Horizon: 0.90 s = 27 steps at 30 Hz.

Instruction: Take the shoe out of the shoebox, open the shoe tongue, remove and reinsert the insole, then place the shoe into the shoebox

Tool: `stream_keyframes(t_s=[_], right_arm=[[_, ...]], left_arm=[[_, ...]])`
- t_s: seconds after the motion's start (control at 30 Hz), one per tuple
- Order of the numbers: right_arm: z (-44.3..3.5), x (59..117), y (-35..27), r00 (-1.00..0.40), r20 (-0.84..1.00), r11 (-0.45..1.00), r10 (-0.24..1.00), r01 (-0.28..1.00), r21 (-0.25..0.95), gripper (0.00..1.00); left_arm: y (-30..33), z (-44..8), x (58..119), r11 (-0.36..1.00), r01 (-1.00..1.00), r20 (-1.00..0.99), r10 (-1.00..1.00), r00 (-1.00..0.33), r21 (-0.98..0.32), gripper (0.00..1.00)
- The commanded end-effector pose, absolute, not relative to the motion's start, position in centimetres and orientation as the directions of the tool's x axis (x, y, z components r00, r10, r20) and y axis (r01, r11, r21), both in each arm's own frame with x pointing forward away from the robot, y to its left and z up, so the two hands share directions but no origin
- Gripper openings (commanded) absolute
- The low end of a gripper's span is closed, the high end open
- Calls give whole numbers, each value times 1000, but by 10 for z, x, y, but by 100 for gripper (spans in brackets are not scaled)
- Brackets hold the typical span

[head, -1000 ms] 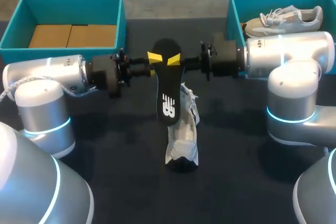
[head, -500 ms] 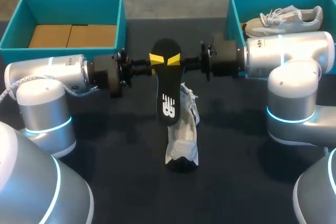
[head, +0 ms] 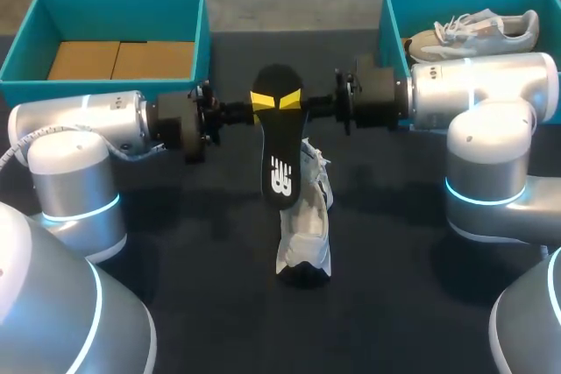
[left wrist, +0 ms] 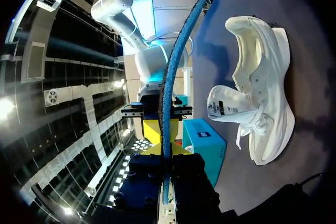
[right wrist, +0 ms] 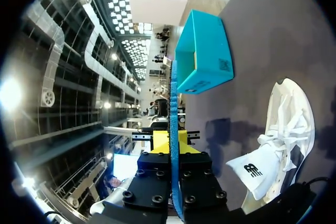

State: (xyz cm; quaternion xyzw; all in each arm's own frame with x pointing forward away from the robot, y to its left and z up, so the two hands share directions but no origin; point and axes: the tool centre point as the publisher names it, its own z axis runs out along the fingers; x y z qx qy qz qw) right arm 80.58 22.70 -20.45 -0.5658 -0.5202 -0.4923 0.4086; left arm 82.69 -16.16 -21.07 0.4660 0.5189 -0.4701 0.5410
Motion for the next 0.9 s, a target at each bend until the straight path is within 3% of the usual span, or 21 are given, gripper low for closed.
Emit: stream_keyframes(t_s=[0.03,0.13,0.17,0.2,0.23,0.9], right_arm=[[-205,806,229,-26,982,-126,187,991,50,0],[-205,806,229,-25,982,-127,187,991,49,0],[-205,806,229,-24,982,-126,186,991,49,31],[-205,806,229,-24,982,-127,187,991,48,87],[-205,806,229,-21,982,-128,186,991,46,100],[-202,801,183,23,967,-194,253,981,28,100]], left_arm=[[-163,-212,827,126,992,-999,-26,24,21,0],[-163,-212,827,127,992,-999,-26,26,23,0],[-163,-211,827,128,992,-999,-26,27,24,0],[-163,-211,827,129,991,-999,-27,28,24,0],[-162,-211,827,129,991,-999,-27,29,25,0],[-137,-197,811,153,988,-1000,-6,-22,-22,0]])
